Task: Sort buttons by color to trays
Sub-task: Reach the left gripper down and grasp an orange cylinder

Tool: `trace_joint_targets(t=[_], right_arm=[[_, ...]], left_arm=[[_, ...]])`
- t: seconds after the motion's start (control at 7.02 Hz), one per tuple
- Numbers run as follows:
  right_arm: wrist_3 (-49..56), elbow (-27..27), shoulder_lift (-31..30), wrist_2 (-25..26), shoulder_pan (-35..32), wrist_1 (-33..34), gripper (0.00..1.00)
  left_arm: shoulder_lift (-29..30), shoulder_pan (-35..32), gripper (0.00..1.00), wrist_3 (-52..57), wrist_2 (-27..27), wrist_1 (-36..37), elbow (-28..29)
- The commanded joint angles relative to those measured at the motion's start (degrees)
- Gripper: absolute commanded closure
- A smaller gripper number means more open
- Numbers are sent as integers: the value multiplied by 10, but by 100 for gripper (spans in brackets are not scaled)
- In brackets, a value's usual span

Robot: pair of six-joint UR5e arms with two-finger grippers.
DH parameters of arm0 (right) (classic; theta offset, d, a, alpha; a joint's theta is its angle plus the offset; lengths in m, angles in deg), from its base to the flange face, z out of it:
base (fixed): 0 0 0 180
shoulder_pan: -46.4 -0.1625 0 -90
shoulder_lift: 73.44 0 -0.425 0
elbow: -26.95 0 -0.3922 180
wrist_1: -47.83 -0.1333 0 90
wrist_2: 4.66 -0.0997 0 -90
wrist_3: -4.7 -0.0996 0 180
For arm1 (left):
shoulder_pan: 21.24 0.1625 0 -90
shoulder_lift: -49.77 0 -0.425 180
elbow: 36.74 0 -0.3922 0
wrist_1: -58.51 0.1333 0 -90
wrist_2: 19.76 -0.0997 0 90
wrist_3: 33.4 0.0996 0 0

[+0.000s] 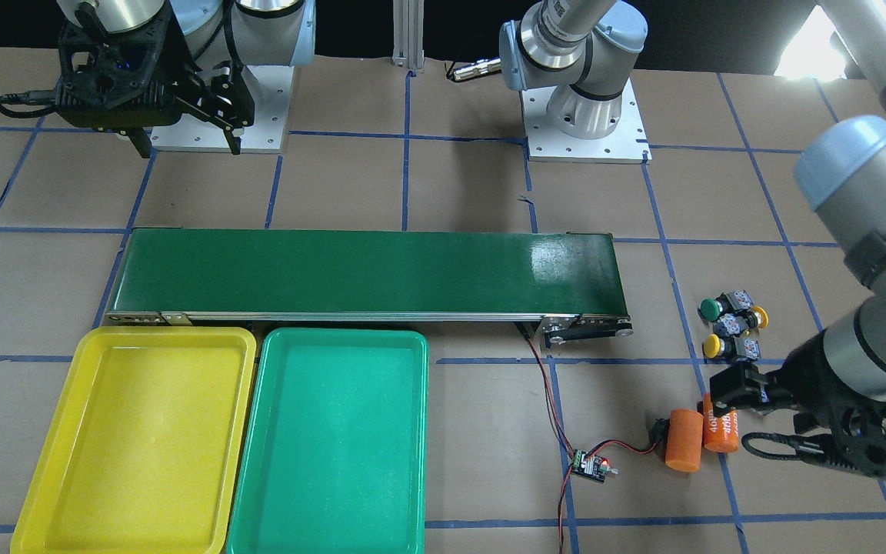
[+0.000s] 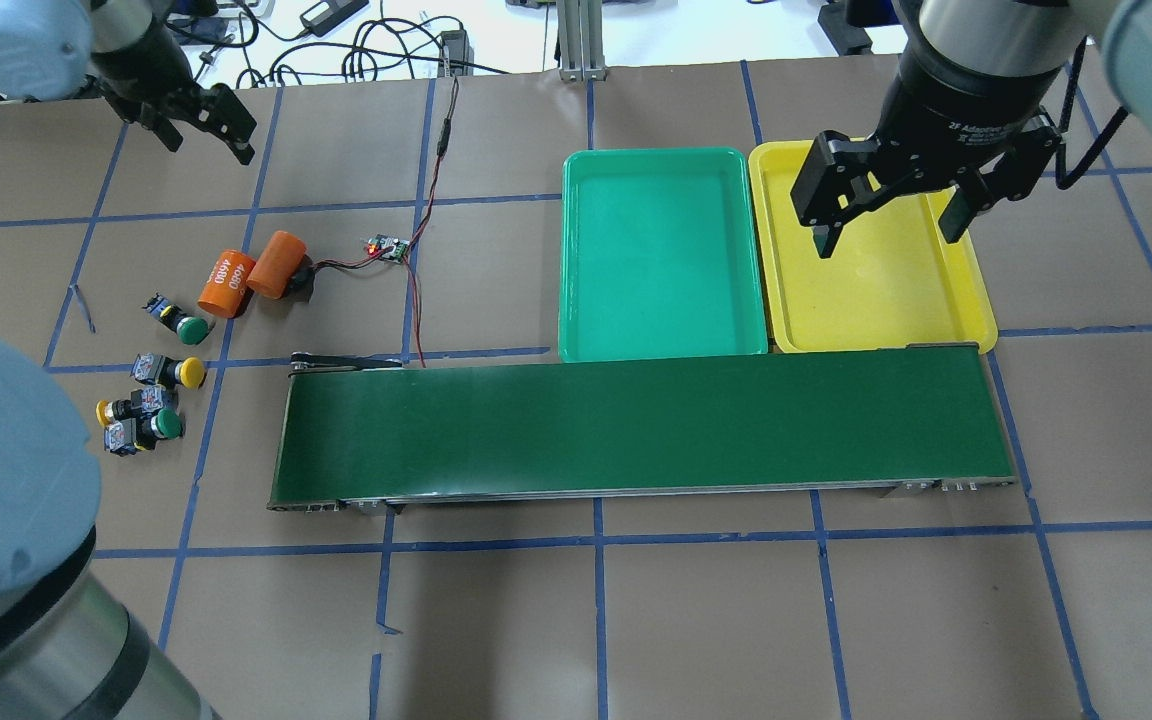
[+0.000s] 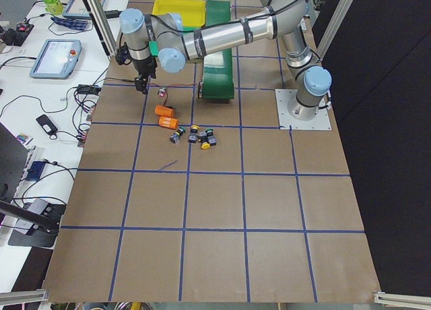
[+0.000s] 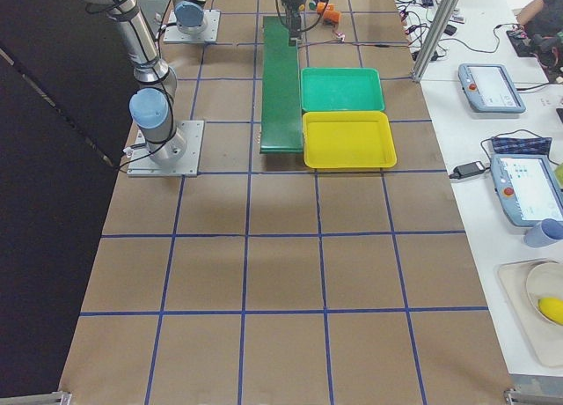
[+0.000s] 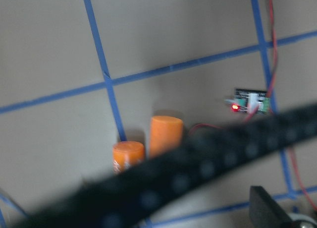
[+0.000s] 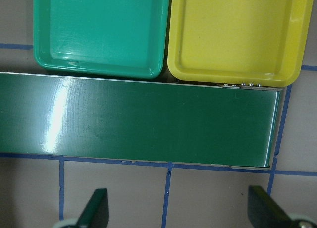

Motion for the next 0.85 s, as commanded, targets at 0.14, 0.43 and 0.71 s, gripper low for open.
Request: trace_joint_targets(t=[0.14, 0.43, 0.71], right_arm=[[0, 1, -1, -1, 0, -1, 0], [0, 1, -1, -1, 0, -1, 0], [0, 1, -4, -1, 0, -1, 0]], left_arm=[[45, 6, 0, 103, 24, 43, -43], [40, 28, 0, 196, 28, 88, -104], [43, 30, 3, 196, 29, 93, -124]])
